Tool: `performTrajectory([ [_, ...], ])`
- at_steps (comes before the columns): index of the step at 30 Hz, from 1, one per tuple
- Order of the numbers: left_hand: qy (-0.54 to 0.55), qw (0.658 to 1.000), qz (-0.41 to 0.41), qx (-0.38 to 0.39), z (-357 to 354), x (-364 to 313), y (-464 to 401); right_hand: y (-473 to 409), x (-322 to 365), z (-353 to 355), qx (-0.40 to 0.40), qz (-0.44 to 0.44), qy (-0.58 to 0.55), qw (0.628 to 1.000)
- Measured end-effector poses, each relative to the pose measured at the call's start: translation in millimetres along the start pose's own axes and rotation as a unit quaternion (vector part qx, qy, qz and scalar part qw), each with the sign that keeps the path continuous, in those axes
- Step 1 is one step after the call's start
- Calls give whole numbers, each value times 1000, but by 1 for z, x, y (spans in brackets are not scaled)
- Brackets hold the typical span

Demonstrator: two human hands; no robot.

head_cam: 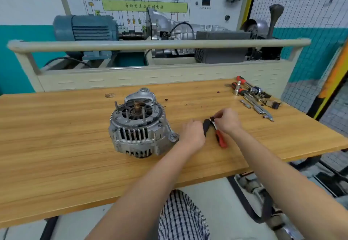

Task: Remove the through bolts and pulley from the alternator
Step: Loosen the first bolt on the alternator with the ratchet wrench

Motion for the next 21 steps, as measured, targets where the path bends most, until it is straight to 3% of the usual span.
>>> performTrajectory([
  [4,-72,997,14,35,-14,-1,-12,-5,-14,-15,52,-66,64,994],
  [11,-132,991,-4,22,-14,-15,-30,-10,-11,-24,38,-61,94,993],
  [15,-63,998,8,12,-1,-13,-35,-14,-17,-21,25,-89,30,995],
  [21,81,993,69,56,9,-8,-37,-13,-24,-22,34,-94,-42,994],
])
Point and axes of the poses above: each hand's wrist, its own y-axis away from the middle knuckle, its own z-axis out of the back of the hand, x = y × z, the point moved 5 cm from there along -y, towards the middle knuckle, and after that the axes turned 1 degree about -z, right-handed, at the moved point
